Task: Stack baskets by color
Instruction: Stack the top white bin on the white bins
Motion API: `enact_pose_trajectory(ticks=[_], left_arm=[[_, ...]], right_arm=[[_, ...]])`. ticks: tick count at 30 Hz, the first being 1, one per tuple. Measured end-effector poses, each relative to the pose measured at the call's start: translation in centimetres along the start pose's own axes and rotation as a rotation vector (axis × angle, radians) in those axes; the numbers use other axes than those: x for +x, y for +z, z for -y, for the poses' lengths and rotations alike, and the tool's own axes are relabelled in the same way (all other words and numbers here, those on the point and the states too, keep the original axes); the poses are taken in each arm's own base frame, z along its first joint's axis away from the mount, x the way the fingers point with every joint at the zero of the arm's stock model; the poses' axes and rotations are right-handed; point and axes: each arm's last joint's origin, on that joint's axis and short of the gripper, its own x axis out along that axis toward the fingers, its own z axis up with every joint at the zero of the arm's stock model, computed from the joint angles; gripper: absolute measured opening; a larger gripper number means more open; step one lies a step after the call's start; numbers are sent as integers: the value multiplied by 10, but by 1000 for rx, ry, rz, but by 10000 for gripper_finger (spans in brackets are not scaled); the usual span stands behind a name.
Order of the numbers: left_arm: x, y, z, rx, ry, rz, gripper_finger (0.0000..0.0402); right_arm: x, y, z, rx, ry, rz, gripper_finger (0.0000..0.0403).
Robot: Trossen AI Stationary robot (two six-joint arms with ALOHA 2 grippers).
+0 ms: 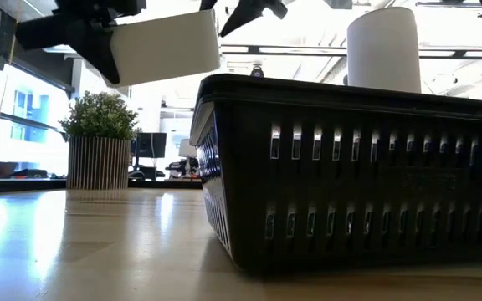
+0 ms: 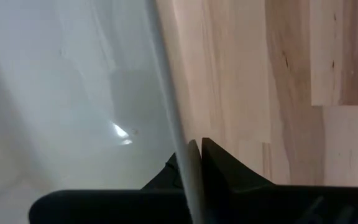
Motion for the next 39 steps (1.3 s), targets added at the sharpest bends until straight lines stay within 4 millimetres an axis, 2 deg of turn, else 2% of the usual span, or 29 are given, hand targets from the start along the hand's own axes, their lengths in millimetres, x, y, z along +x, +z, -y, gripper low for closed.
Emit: enact_pose_trajectory(ticks=[5,12,14,19,30,34,39], left_arm=[[-1,1,-1,8,4,3,0],[-1,2,-1,1,12,13,8],[-1,2,-1,0,15,19,19],[-2,3,-1,-5,3,22,63],[-2,9,0,-52,-28,64,190],[-3,9,2,-42,-63,64,206],[-7,8,8,-20,-74,85,204]], right_arm=[[6,0,4,-4,-2,-34,166],[7,1,6,-34,-16,-36,33],[7,1,7,-53,-30,-23,10],[8,-1,6,-68,-52,-14,12],[8,-4,10,-135,-135,-5,1],[9,-5,12,-152,-172,1,0],[9,-4,15,-170,-233,35,0]])
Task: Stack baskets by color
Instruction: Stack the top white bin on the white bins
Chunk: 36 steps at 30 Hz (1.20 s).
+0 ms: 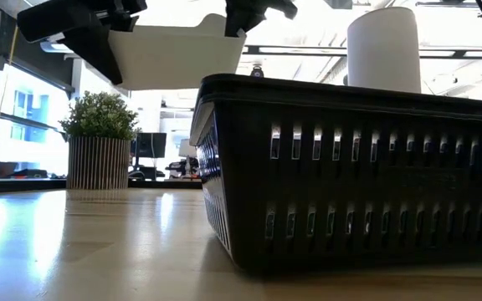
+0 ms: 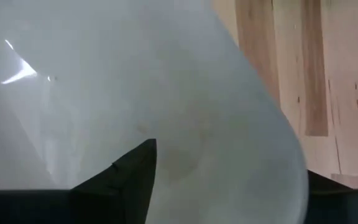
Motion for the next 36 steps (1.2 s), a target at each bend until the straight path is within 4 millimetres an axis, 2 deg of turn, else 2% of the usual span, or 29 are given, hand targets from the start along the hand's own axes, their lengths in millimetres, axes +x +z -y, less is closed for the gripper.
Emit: enact_pose_trajectory(ticks=[10,24,36], left_arm=[[-5,0,4,6,59,36,203],[-7,1,5,-43,131,72,204],[-33,9,10,-101,-45,143,204]], right_arm=[[0,3,-3,-10,32,17,0],[-7,-10,-16,71,1,37,0],[9,-16,-23,56,-6,17,0]])
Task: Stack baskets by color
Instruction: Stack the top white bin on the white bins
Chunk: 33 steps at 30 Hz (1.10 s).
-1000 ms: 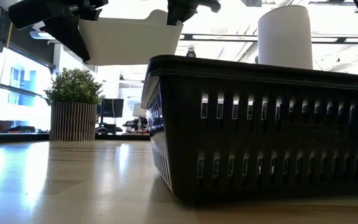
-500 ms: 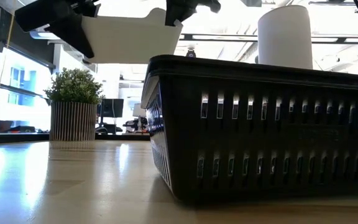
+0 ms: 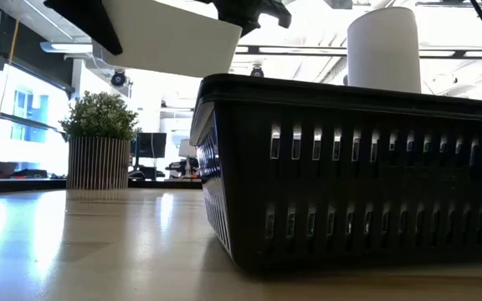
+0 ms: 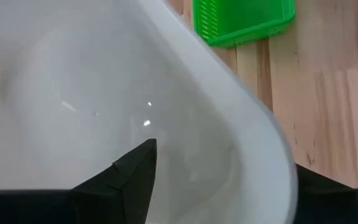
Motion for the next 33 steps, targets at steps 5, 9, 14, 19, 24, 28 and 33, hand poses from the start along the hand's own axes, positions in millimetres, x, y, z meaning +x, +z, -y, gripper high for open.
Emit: enact_pose_trajectory(ticks=[5,9,14,19,24,28,33], left_arm=[[0,-2,-2,13,8,-20,204],[5,-2,-8,-6,15,-51,204],[12,-2,-16,-48,-11,-92,205],[17,-1,-21,-79,-65,-131,214],[20,-3,-24,-90,-104,-165,240],[20,-2,-24,-77,-101,-160,258],[17,-3,-23,-98,-181,-162,259]], right_arm=[[0,1,0,-58,2,8,0],[-4,-1,-3,-81,13,11,0],[-8,-3,-5,-80,11,20,0],[-4,-7,-8,-83,6,5,0],[0,-12,-9,-90,-8,-9,0],[0,-10,-7,-88,-45,20,0],[8,-11,-7,-72,-80,31,0]])
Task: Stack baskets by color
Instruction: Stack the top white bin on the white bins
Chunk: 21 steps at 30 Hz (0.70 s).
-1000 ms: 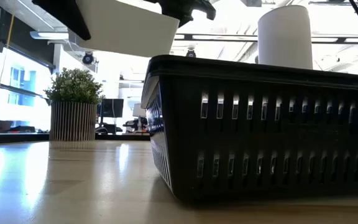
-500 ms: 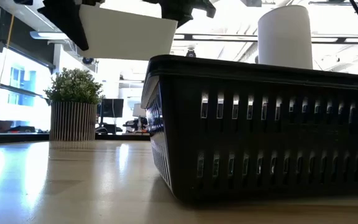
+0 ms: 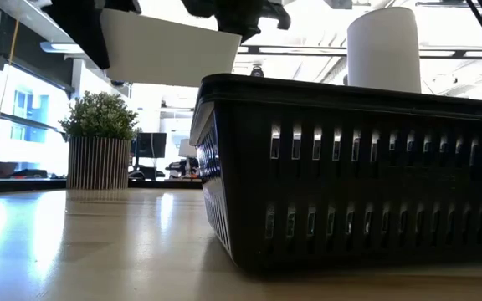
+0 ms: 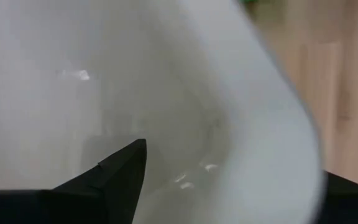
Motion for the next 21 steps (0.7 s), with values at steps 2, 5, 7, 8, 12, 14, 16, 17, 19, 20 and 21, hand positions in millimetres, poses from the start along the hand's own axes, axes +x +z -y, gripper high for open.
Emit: enact_pose_trajectory(ticks=[2,5,7,8,12,14,16,17,19,20,21], left_arm=[[-1,0,2,15,-45,-6,258],[-4,-2,3,31,-47,6,259],[-4,-2,3,58,-35,11,260],[-4,-2,3,71,-20,14,259],[-4,-2,-4,61,67,25,260],[-1,-3,-9,49,67,-2,260],[1,-2,-13,31,45,-19,259],[2,-1,-15,23,40,-23,258],[4,0,-17,8,29,-24,258],[3,0,-18,0,11,-18,258],[2,0,-18,-8,-13,-13,258]], right_arm=[[4,-2,0,-6,-2,-15,0],[8,-1,1,-1,-2,-20,0],[8,0,2,-10,-10,-15,0],[8,0,1,-19,-8,-15,0],[5,1,-3,-45,28,-4,0],[0,-1,-7,-67,44,4,0],[-4,-3,-9,-85,51,1,0],[-6,-5,-10,-92,53,-5,0],[-6,-7,-9,-85,67,-31,0],[-6,-8,-8,-88,72,-46,0],[-5,-9,-8,-92,70,-56,0]])
